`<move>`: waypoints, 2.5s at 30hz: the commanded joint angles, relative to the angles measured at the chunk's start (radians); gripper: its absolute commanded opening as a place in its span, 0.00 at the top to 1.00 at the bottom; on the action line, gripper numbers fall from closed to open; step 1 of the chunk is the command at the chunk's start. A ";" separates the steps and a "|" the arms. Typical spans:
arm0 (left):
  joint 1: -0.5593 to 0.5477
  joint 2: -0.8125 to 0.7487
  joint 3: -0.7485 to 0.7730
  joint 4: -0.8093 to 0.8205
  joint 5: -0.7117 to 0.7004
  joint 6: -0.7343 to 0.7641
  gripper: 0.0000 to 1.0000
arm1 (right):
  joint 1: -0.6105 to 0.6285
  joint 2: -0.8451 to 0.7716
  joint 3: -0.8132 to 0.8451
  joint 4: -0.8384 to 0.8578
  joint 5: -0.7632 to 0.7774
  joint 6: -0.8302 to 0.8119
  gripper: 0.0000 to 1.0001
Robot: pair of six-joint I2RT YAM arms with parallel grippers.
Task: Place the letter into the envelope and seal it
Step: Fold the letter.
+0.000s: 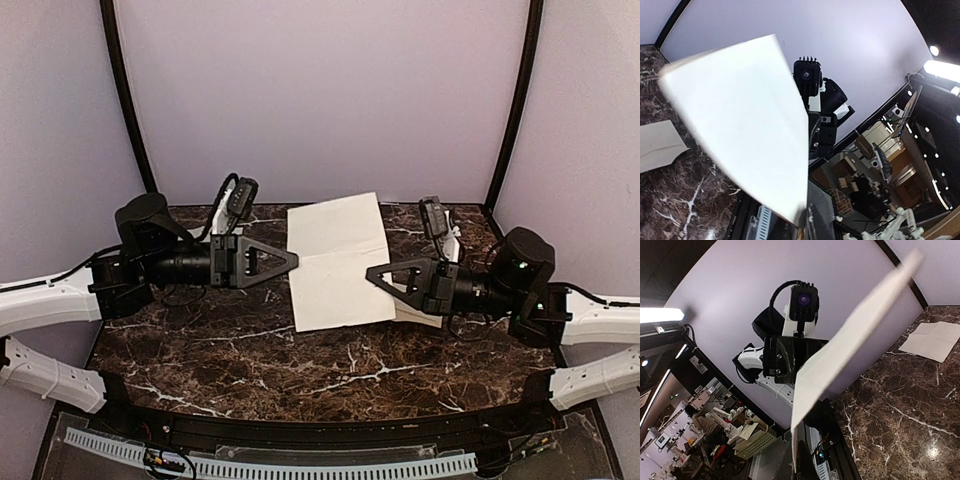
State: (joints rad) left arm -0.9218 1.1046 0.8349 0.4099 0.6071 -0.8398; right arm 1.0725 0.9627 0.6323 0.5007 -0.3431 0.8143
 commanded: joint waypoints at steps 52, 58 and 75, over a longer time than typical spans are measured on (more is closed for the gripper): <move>-0.103 0.159 0.394 -0.853 -0.046 0.627 0.82 | 0.040 0.220 0.278 -0.354 -0.171 -0.137 1.00; -0.103 0.148 0.373 -0.848 -0.035 0.620 0.95 | 0.039 0.225 0.284 -0.364 -0.156 -0.142 1.00; -0.103 0.057 0.249 -0.646 0.039 0.486 1.00 | 0.027 0.019 0.256 -0.412 0.041 -0.185 0.25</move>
State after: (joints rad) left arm -1.0195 1.1938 1.1080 -0.3225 0.5831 -0.3054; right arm 1.1053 1.0264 0.8845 0.0704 -0.3641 0.6525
